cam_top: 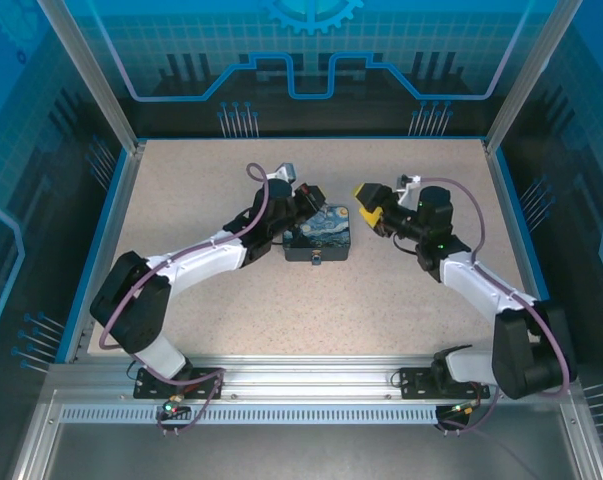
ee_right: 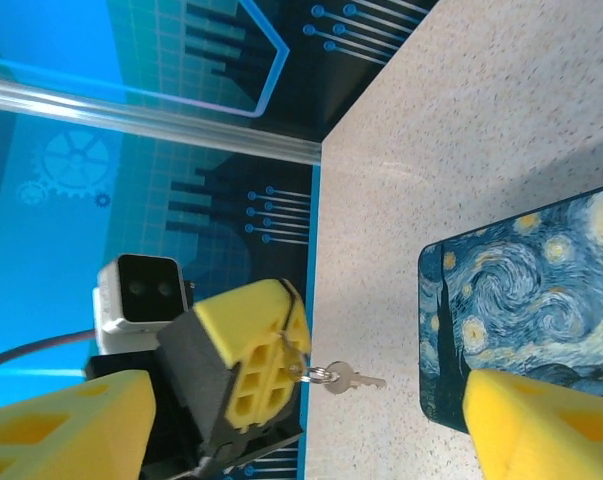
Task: Unlock the padlock with the key
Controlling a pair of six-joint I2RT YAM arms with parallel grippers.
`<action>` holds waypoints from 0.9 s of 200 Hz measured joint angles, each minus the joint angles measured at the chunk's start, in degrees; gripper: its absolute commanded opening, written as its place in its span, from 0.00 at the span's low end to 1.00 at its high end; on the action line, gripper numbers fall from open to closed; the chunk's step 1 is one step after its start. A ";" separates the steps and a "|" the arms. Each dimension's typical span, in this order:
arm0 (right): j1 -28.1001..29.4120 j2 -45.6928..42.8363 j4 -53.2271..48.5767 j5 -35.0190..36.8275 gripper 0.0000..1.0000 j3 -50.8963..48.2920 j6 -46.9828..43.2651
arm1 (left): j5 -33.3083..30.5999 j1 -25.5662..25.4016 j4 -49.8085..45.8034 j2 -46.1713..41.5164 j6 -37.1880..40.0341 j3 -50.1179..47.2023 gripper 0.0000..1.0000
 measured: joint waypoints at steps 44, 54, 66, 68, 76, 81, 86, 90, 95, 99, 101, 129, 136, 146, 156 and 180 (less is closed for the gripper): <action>3.41 5.42 6.82 0.28 0.70 1.60 3.93 | -3.32 -0.35 1.25 -1.88 0.02 -0.02 0.00; 3.89 5.62 7.61 0.31 0.69 1.60 4.20 | -3.74 -0.39 1.25 -2.12 0.02 -0.02 0.00; 4.24 5.62 8.63 0.35 0.67 1.60 4.61 | -4.26 -0.46 1.27 -2.29 0.02 -0.09 0.00; 4.28 5.62 8.79 0.37 0.66 1.60 4.63 | -4.35 -0.48 1.29 -2.36 0.02 -0.11 0.00; 4.44 5.62 9.51 0.46 0.65 1.60 4.92 | -4.52 -0.50 1.33 -2.51 0.02 -0.37 0.00; 4.57 5.62 9.81 0.52 0.64 1.60 5.01 | -4.61 -0.50 1.27 -2.62 0.02 -0.52 0.00; 4.66 5.62 10.03 0.74 0.62 1.60 5.18 | -4.76 -0.50 1.29 -2.71 0.02 -0.72 0.00; 4.72 5.64 10.32 0.85 0.61 1.60 5.40 | -4.81 -0.50 1.27 -2.78 0.02 -0.83 0.00; 4.90 5.64 10.60 0.94 0.61 1.60 5.46 | -4.85 -0.50 1.27 -2.82 0.02 -0.98 0.00; 5.03 5.66 10.82 1.14 0.60 1.60 5.70 | -4.94 -0.50 1.29 -2.82 0.02 -1.09 0.00; 5.09 5.70 11.10 1.16 0.60 1.60 5.70 | -4.98 -0.50 1.31 -2.84 0.02 -1.14 0.00; 6.29 6.86 13.66 1.79 0.57 1.60 6.86 | -5.51 -0.52 1.97 -2.84 -0.07 -1.79 0.00; 6.71 7.30 14.25 2.01 0.56 1.60 7.17 | -5.70 -0.55 2.29 -2.84 -0.24 -1.95 0.00; 7.32 7.87 14.86 2.45 0.55 1.60 7.39 | -5.92 -0.61 2.82 -2.84 -0.48 -2.16 0.00; 7.96 8.44 15.63 3.06 0.54 1.60 7.58 | -6.12 -0.74 3.34 -2.86 -0.81 -2.47 0.00; 9.07 9.84 17.53 4.42 0.51 1.60 8.20 | -6.78 -1.14 4.76 -2.86 -2.47 -3.17 0.00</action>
